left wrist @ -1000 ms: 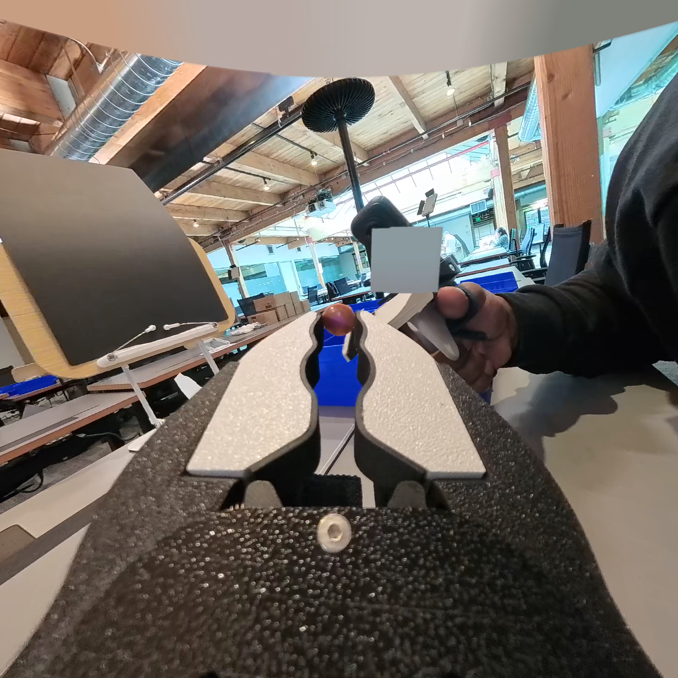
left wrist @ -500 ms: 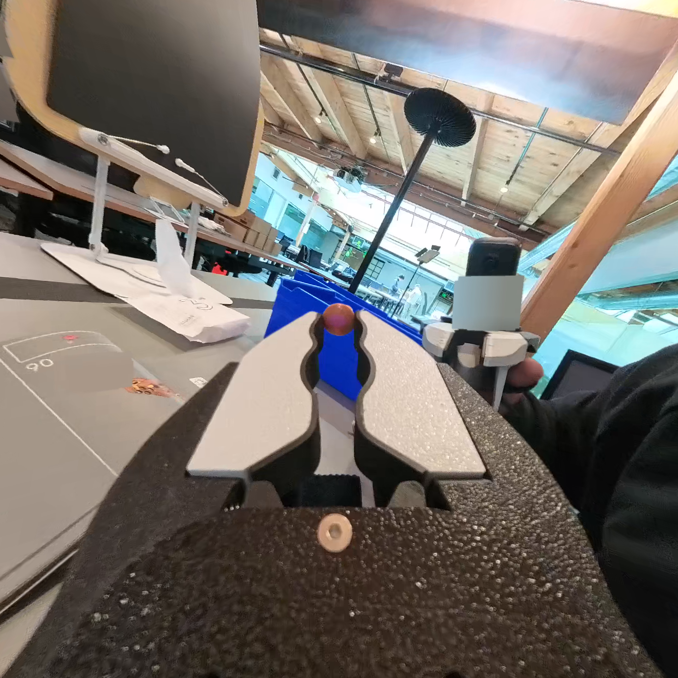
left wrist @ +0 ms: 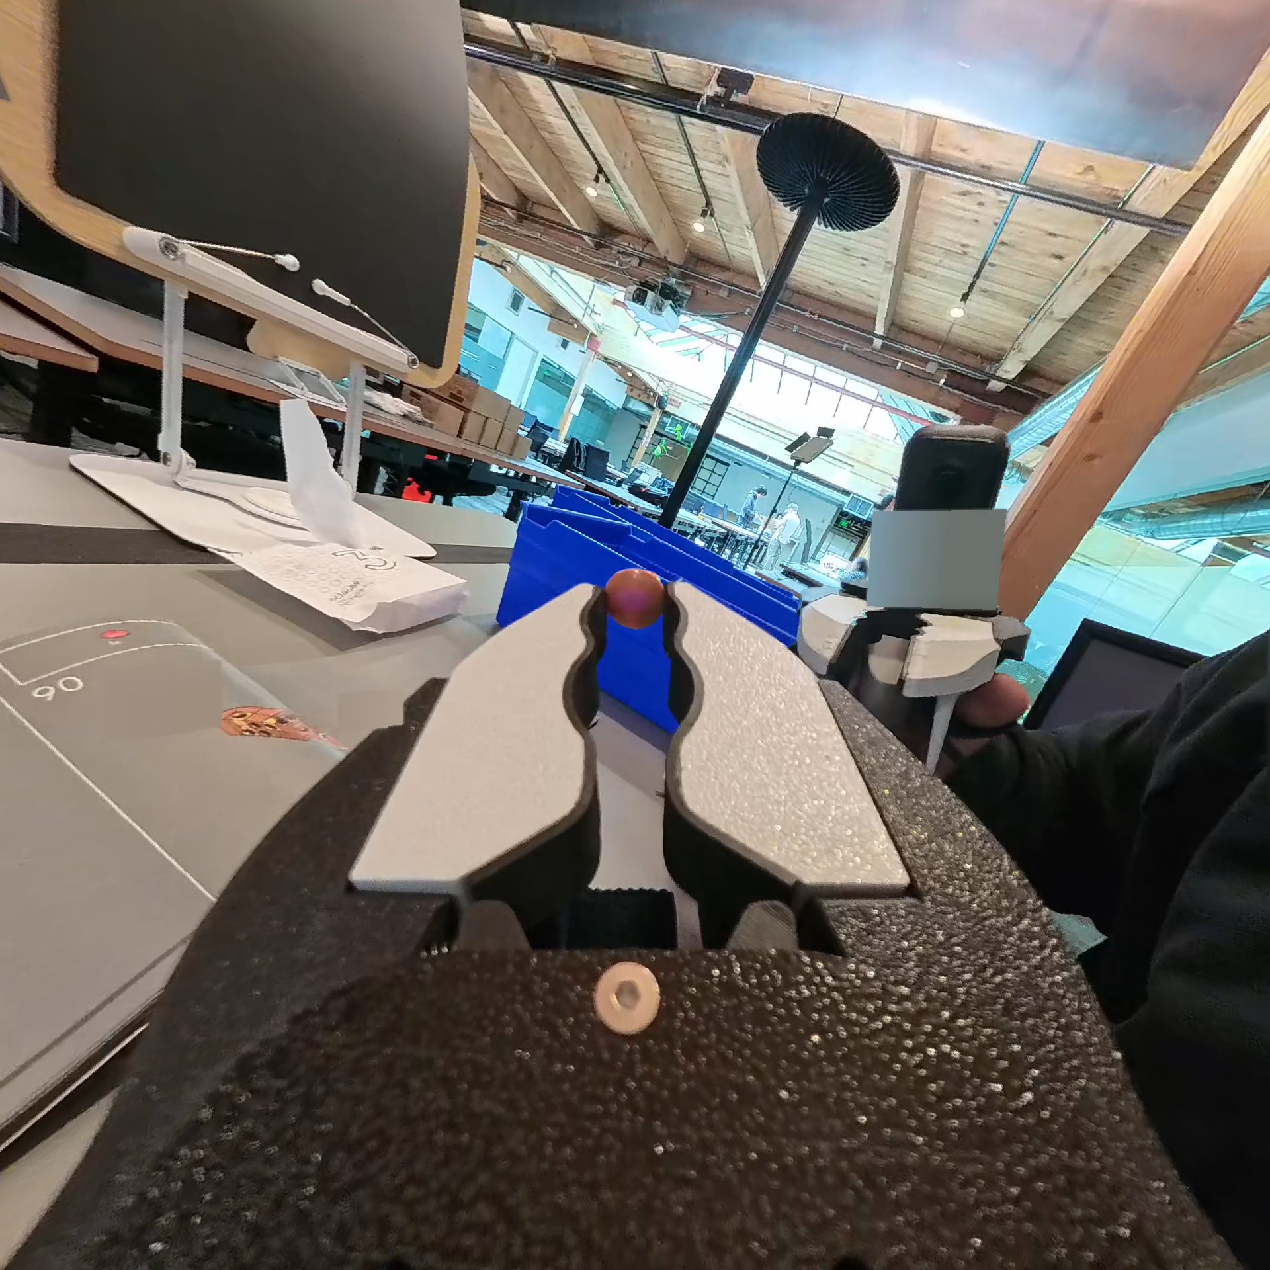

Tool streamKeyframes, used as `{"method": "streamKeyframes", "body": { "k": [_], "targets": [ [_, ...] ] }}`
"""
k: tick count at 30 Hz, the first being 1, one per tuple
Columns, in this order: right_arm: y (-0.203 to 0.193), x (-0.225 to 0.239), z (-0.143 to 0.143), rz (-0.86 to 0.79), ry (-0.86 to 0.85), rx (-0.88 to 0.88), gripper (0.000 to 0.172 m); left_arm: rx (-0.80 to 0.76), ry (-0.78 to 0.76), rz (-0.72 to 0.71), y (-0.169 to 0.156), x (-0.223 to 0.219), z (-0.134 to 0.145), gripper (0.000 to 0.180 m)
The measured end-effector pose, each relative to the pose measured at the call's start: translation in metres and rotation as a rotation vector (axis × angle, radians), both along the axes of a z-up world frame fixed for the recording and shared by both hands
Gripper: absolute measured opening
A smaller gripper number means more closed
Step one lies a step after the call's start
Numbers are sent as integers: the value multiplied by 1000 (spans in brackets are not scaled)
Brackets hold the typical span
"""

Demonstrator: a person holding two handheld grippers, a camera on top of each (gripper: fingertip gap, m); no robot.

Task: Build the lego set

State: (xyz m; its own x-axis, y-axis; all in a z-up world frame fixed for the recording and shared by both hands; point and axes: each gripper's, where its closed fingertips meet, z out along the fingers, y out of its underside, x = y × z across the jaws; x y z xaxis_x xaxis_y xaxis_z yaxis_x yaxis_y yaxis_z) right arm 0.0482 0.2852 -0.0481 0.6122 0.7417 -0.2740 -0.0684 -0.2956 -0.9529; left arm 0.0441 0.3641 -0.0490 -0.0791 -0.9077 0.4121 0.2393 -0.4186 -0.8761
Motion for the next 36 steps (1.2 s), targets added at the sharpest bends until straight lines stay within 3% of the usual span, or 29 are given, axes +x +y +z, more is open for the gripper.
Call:
{"method": "streamKeyframes", "body": {
  "k": [4, 9, 13, 36],
  "targets": [
    [0, 1, -2, -4, -4, 0, 19, 10, 8, -13, -4, 1, -1, 15],
    [1, 4, -4, -18, -7, 4, 19, -143, -31, -99, -21, 6, -2, 15],
    [2, 7, -5, -29, -2, 3, 19, -137, -21, -144, -38, 10, -2, 15],
    [2, 12, -5, -58, -33, 38, 19, -189, -8, -134, -30, 10, -5, 15]
  ]
}}
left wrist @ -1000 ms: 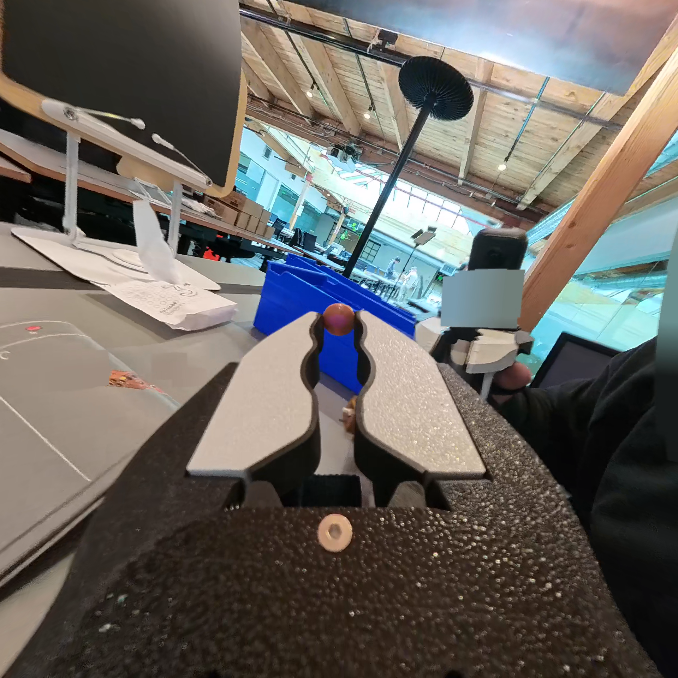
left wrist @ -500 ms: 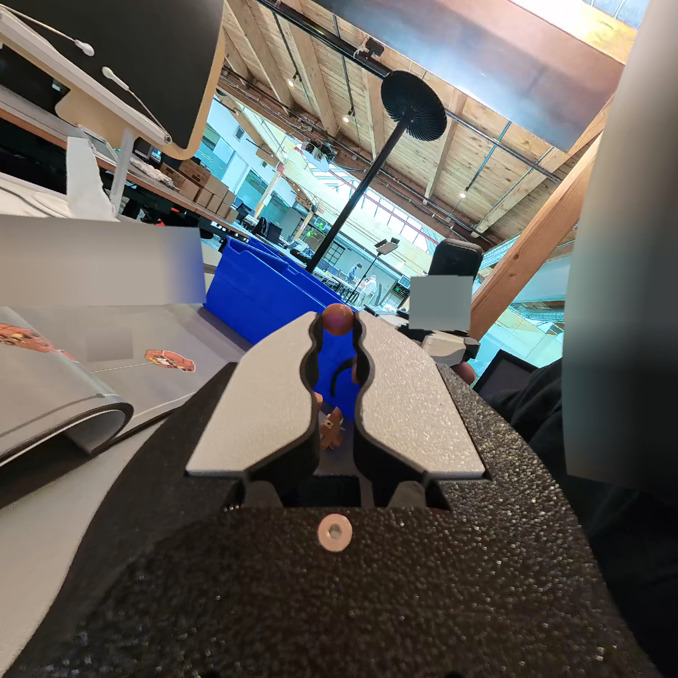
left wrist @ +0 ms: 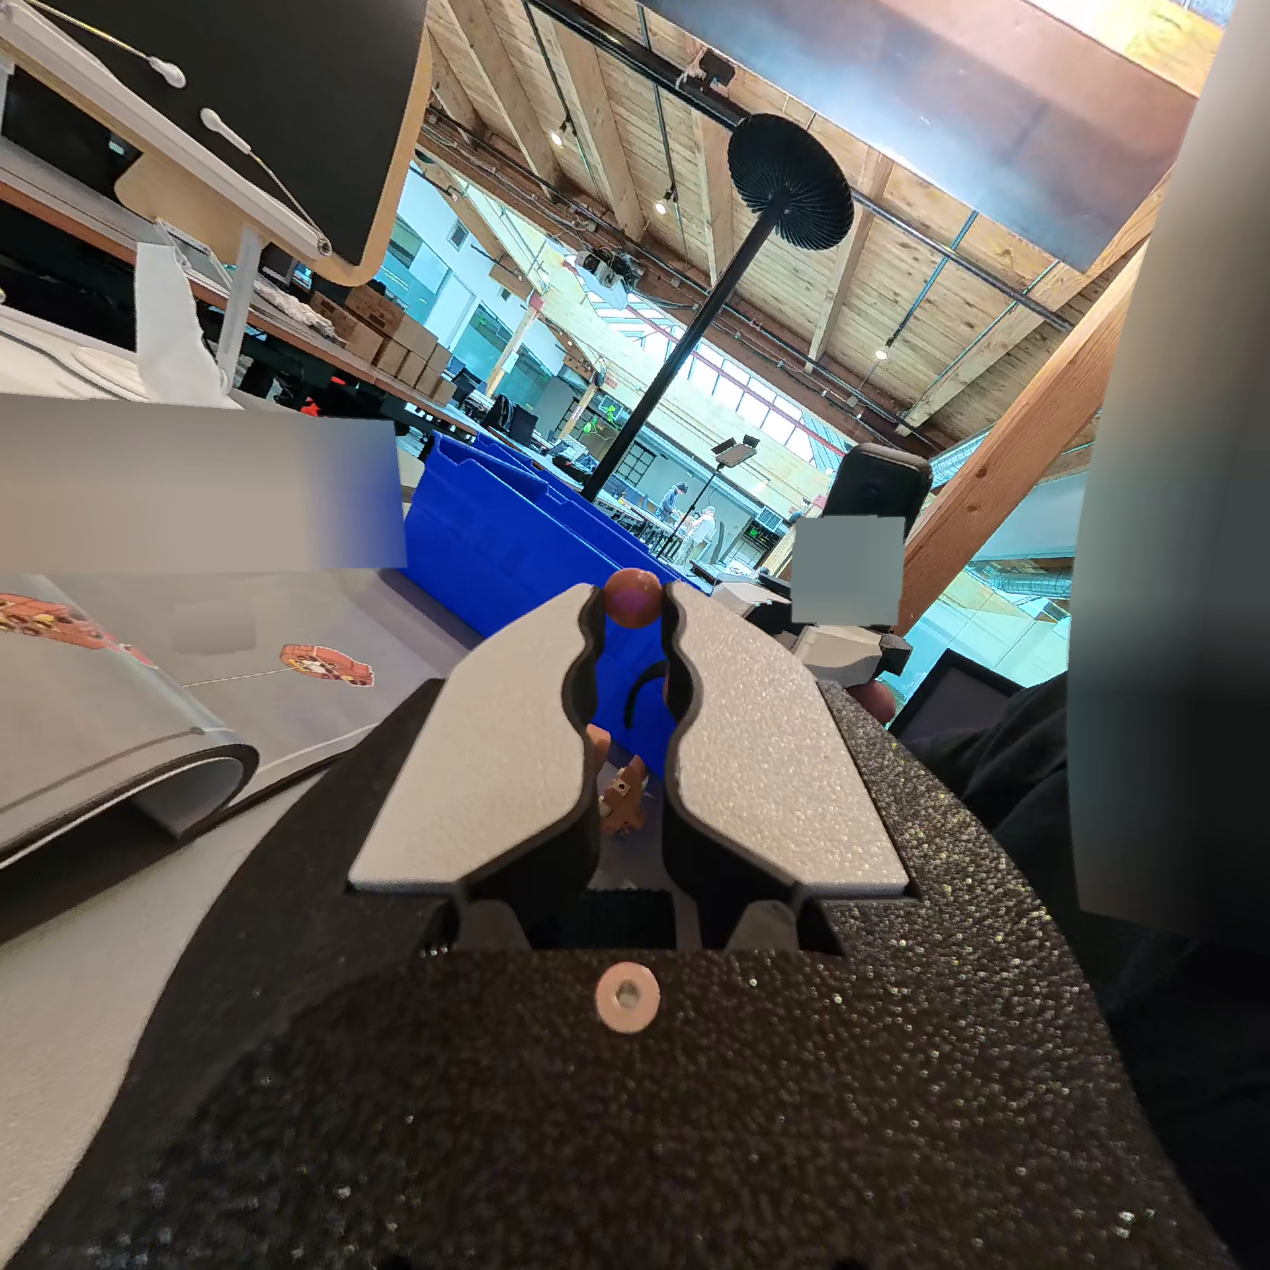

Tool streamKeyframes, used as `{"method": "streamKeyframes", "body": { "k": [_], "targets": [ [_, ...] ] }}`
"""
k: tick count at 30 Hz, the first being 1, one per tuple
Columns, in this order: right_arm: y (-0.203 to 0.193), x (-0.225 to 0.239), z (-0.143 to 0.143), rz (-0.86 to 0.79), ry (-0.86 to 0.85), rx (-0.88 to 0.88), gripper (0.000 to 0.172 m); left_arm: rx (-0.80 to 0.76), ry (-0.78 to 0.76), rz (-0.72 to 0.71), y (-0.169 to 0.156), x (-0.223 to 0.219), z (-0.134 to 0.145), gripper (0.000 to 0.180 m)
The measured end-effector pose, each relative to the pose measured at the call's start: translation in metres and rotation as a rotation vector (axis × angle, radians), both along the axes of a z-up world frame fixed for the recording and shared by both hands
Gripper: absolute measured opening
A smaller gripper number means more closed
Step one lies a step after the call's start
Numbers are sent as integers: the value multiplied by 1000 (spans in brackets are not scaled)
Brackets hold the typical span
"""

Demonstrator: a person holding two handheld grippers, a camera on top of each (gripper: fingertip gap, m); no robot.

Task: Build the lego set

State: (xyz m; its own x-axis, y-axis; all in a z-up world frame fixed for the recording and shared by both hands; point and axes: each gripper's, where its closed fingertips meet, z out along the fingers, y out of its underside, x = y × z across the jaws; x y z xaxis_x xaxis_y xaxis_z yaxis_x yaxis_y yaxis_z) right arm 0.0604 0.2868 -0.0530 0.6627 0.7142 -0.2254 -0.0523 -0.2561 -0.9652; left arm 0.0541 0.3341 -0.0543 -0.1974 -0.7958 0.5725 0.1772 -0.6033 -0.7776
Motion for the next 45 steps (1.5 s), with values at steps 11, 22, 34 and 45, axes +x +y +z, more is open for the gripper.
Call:
{"method": "streamKeyframes", "body": {
  "k": [11, 22, 34, 45],
  "targets": [
    [1, 2, 2, -18, -6, 3, 19, 4, 13, 3, 1, 1, -1, 15],
    [-6, 0, -2, -106, -200, -33, 23, 103, 47, 34, 0, 1, -2, 15],
    [-65, 42, -40, -330, -667, -107, 25, 217, 96, 45, -7, 5, -6, 15],
    [-47, 71, -87, -590, -951, -347, 26, 318, 131, 68, -15, 6, -7, 15]
  ]
}}
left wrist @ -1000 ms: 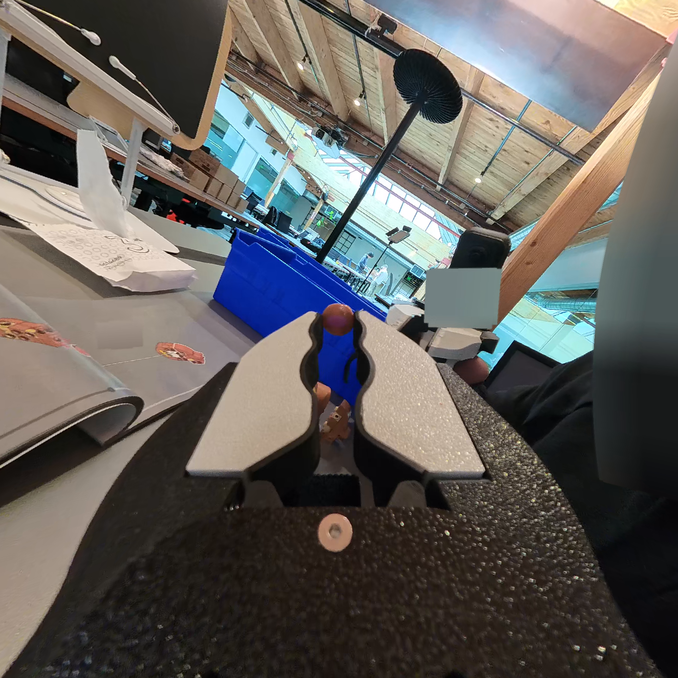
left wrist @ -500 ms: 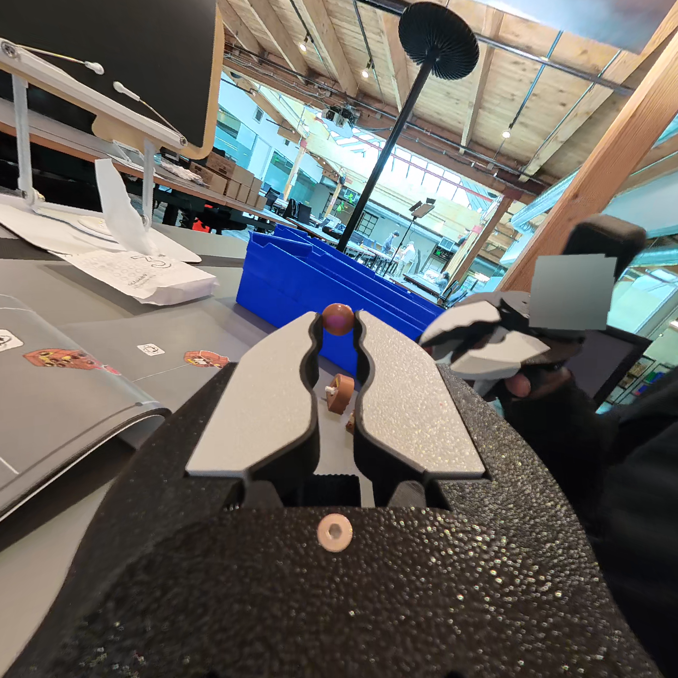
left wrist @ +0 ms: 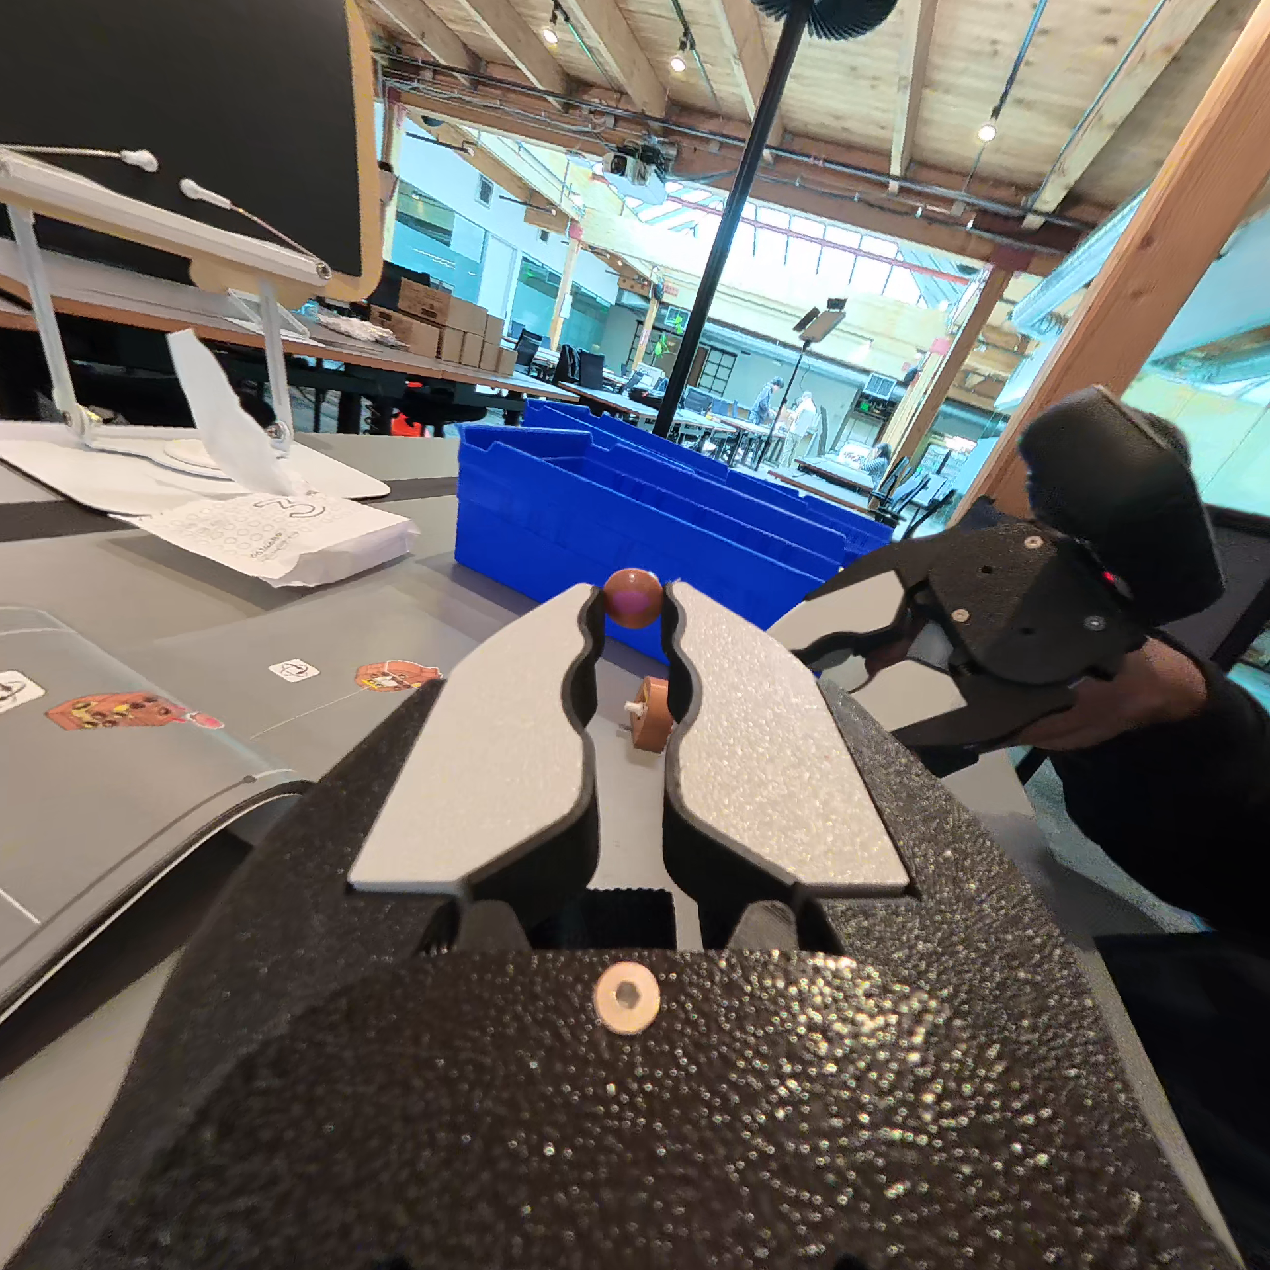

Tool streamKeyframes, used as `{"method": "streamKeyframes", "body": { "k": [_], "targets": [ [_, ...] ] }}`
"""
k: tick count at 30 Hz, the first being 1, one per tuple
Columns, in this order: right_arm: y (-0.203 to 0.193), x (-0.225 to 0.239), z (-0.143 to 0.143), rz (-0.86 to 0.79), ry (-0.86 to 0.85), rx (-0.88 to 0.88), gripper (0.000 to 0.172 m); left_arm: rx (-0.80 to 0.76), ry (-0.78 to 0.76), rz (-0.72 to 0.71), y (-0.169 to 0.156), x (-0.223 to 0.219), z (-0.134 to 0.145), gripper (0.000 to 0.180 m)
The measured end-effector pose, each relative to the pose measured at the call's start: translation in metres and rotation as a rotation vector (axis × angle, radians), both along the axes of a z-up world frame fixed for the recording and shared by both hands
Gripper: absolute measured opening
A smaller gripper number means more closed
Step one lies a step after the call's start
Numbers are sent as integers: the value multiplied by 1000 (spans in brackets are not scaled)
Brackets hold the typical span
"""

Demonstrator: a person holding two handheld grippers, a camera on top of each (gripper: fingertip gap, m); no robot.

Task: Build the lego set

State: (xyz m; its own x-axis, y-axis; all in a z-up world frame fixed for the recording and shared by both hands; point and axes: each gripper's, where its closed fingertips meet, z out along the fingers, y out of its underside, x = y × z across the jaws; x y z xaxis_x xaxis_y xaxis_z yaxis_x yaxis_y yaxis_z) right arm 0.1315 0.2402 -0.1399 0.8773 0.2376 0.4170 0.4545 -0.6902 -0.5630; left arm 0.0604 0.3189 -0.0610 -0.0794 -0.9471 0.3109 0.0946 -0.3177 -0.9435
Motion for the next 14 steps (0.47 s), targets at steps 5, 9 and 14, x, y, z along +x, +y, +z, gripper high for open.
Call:
{"method": "streamKeyframes", "body": {
  "k": [5, 9, 14],
  "targets": [
    [-3, 0, -10, -75, 81, 24, 29, 22, 9, -19, -9, 2, 0, 15],
    [-3, 3, -22, -119, 76, 10, 36, 26, 20, -32, -15, 4, -2, 15],
    [5, 3, -30, -141, 88, 10, 36, 48, 27, -34, -18, 4, -2, 15]
  ]
}}
